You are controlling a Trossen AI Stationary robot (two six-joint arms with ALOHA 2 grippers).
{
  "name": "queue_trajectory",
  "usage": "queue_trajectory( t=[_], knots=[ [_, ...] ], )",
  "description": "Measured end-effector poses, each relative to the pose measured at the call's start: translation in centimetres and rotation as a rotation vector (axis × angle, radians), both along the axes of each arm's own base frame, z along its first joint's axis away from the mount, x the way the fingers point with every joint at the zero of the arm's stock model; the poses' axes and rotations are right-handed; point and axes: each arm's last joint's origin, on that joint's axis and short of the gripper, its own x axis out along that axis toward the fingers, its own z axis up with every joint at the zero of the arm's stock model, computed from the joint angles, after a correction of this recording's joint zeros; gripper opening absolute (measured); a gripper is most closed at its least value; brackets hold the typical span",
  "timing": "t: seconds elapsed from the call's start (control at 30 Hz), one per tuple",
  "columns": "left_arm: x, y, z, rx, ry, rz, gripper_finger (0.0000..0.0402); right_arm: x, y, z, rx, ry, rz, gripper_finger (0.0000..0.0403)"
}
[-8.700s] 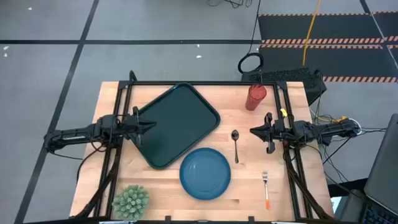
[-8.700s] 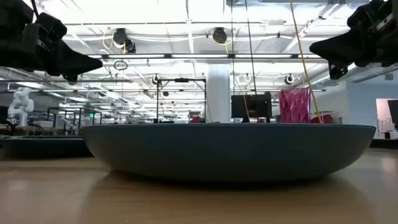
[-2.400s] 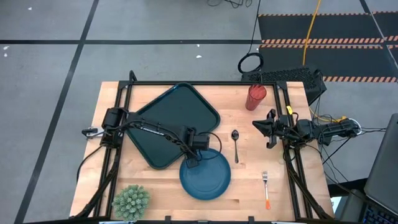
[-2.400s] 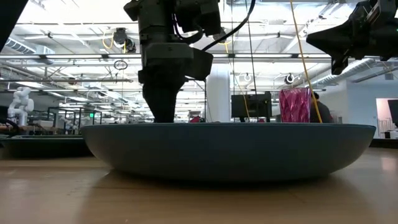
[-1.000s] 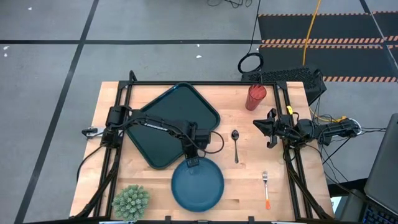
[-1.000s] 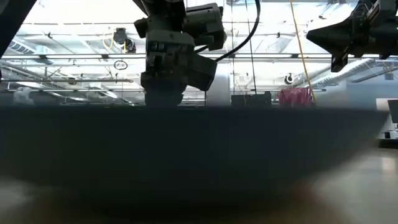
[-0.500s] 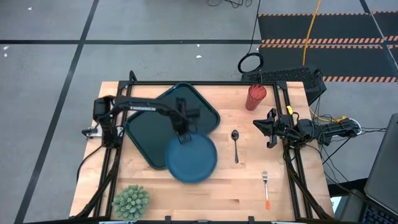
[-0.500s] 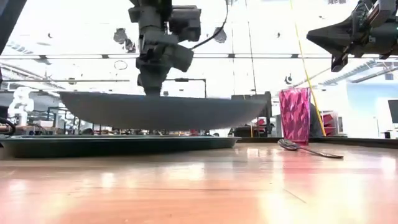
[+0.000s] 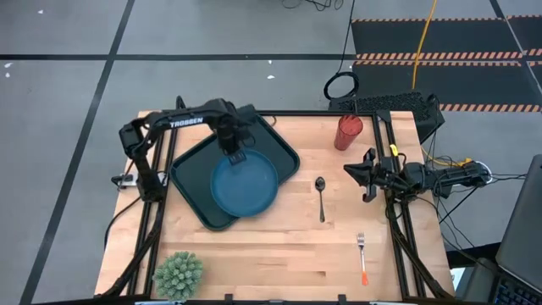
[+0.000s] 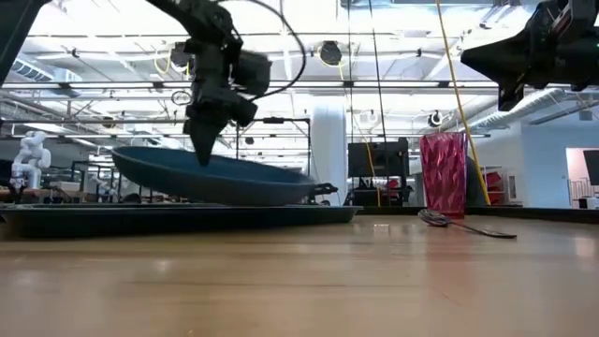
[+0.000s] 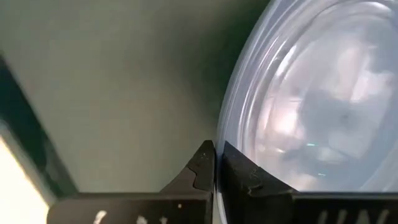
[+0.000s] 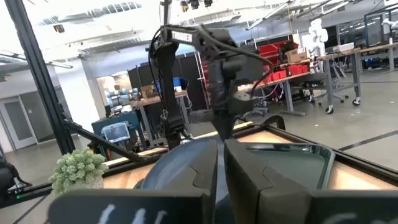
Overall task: Pick and place plate/cup/fork/spoon on tray
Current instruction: Put the plate on the black tray
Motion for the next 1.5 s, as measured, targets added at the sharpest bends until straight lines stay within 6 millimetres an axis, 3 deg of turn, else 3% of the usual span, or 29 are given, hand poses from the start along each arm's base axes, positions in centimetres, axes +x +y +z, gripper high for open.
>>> queue_trajectory(
  t=[0.27,0.57,0.9,1.5],
  knots=[
    [-2.7,2.9,-2.3,0.005,0.042,0.092,0.0006,0.0,0.0,-0.2,-0.004,0.025,0.0,0.0025],
    [-4.6,3.8,-4.5,0.034,0.1,0.18,0.0006,0.0,0.0,-0.2,0.024,0.018,0.005,0.0025],
    [-5.0,5.1,-4.6,0.164,0.129,0.206,0.0033,0.0,0.0,-0.2,0.019,0.016,0.005,0.0025],
    [-5.0,4.5,-4.6,0.135,0.164,0.174,0.004,0.0,0.0,-0.2,0.018,0.02,0.005,0.0025]
  ],
)
